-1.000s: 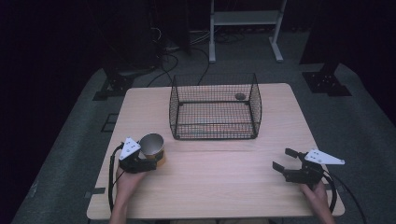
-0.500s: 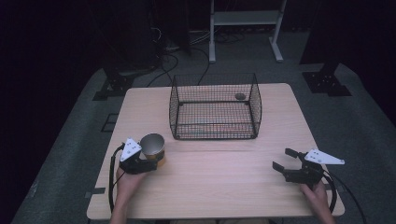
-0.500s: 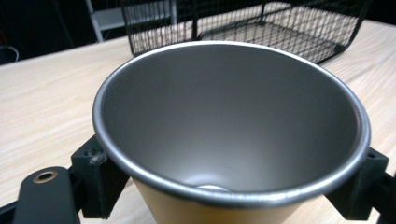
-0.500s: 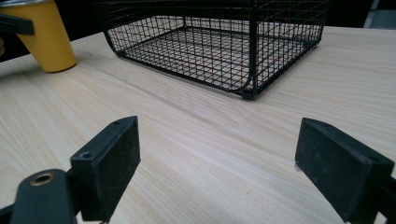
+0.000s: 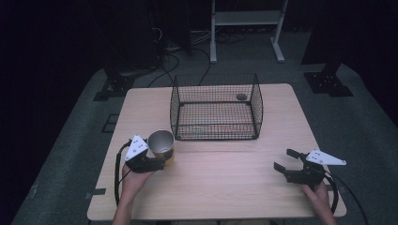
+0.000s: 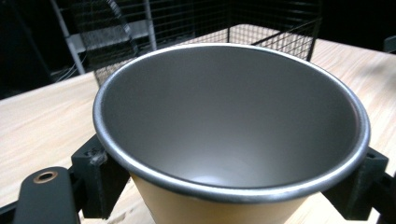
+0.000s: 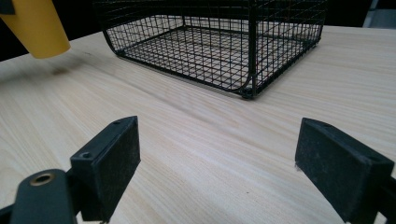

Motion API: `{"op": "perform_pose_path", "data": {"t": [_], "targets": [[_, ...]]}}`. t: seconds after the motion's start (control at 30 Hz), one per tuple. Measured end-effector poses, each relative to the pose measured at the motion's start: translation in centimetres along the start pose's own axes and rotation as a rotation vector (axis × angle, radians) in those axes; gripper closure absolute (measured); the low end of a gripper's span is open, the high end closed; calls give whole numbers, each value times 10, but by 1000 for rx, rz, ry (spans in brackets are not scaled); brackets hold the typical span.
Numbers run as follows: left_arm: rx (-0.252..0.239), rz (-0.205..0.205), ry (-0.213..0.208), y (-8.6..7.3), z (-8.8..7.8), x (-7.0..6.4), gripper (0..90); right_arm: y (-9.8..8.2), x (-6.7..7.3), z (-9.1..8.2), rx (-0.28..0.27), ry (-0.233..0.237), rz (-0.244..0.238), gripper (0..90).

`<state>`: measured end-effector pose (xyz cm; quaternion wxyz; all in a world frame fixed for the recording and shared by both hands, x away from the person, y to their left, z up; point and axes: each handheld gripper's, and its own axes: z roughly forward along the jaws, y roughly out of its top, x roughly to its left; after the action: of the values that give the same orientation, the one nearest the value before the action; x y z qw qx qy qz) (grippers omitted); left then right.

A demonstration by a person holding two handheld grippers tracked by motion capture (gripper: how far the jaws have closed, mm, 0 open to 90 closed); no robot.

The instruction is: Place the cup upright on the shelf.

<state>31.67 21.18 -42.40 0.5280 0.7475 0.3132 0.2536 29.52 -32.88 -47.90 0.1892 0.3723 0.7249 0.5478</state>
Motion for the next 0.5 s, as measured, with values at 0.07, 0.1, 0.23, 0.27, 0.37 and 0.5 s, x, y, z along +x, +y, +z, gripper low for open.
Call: {"op": "perform_pose_path", "data": {"t": [0.07, 0.1, 0.23, 0.27, 0.37, 0.5], "targets": [[6, 13, -15, 5, 2, -3, 147, 0, 0, 0, 0, 1, -2, 130], [6, 22, -18, 8, 2, -4, 147, 0, 0, 0, 0, 1, -1, 130], [4, 34, -40, 17, 4, -7, 147, 0, 0, 0, -1, 1, 0, 130], [2, 42, -45, 21, 5, -9, 146, 0, 0, 0, -1, 1, -2, 130], [3, 49, -61, 26, 7, -10, 147, 0, 0, 0, -1, 2, -2, 130], [-2, 58, -89, 37, 11, -15, 147, 0, 0, 0, 0, 3, -7, 130]]}}
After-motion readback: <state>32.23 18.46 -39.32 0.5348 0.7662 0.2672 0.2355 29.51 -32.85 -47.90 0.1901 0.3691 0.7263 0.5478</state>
